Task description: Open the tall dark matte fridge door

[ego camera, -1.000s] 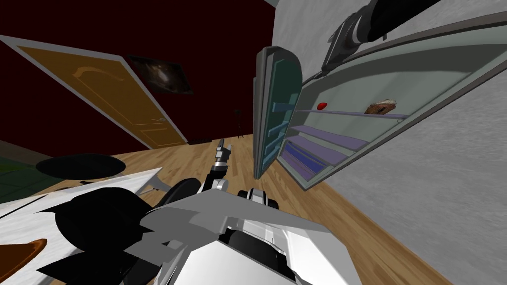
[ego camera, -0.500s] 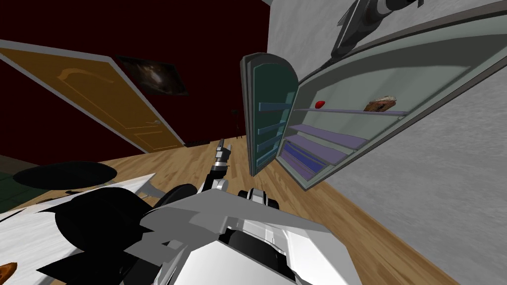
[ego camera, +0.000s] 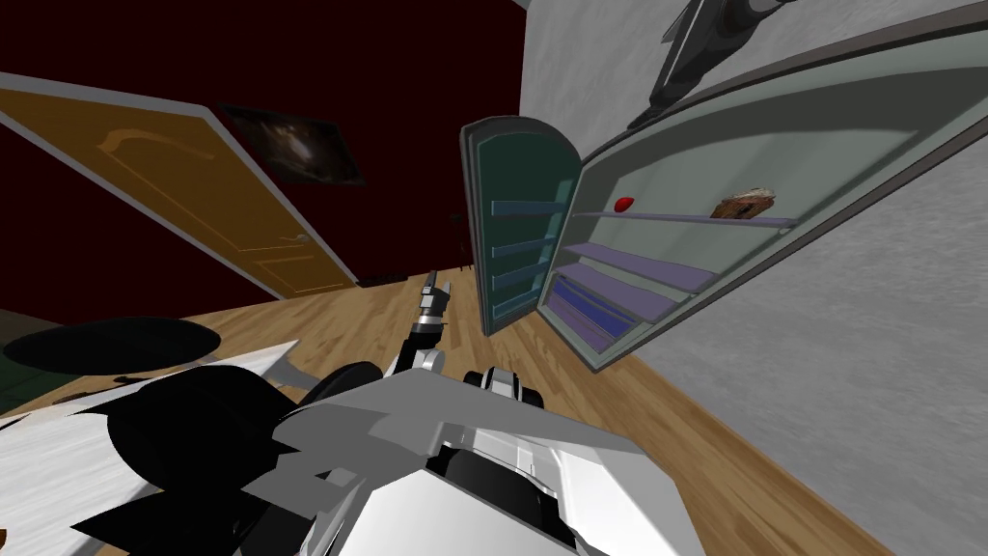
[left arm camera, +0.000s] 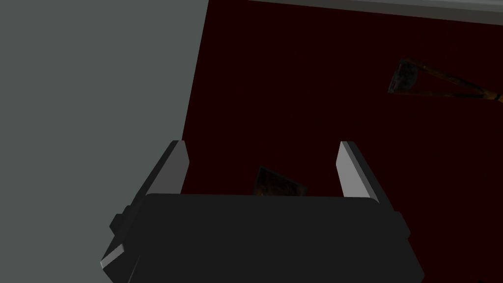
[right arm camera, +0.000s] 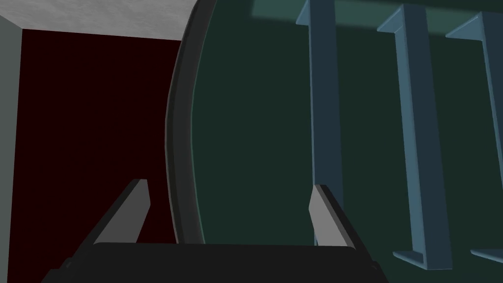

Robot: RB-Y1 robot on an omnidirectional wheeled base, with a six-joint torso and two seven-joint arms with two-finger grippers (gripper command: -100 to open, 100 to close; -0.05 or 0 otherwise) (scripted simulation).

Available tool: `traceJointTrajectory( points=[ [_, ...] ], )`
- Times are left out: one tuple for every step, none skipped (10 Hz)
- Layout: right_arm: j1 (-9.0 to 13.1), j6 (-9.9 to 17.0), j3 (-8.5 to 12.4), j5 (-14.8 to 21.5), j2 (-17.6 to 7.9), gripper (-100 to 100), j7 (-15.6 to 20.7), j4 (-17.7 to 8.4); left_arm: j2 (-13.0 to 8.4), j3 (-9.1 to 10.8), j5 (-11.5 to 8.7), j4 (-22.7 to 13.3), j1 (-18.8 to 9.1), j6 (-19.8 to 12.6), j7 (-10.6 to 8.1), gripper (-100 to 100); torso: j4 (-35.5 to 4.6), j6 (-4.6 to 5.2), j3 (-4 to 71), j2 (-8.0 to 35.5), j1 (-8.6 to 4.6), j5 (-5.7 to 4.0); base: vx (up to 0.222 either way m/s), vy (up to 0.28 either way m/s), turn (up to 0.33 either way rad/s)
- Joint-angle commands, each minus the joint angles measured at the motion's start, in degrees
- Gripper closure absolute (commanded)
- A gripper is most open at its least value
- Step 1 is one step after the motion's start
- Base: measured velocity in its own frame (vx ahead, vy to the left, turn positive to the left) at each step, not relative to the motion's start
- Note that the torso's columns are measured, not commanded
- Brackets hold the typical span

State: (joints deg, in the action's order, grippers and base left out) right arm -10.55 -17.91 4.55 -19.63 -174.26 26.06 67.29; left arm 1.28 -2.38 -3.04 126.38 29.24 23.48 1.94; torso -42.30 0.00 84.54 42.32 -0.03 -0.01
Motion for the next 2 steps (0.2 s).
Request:
traceJointTrajectory(
  points=[
    [0.00, 0.00, 0.00, 0.00, 0.00, 0, 0.00, 0.00, 0.00, 0.00, 0.00, 0.00, 0.00, 0.00, 0.00, 0, 0.01, 0.00, 0.02, -0.03, 0.03, 0.01, 0.000, 0.000, 0.000],
    [0.00, 0.00, 0.00, 0.00, 0.00, 0, 0.00, 0.00, 0.00, 0.00, 0.00, 0.00, 0.00, 0.00, 0.00, 0, 0.02, 0.00, 0.03, -0.04, 0.04, 0.02, 0.000, 0.000, 0.000]
  ],
)
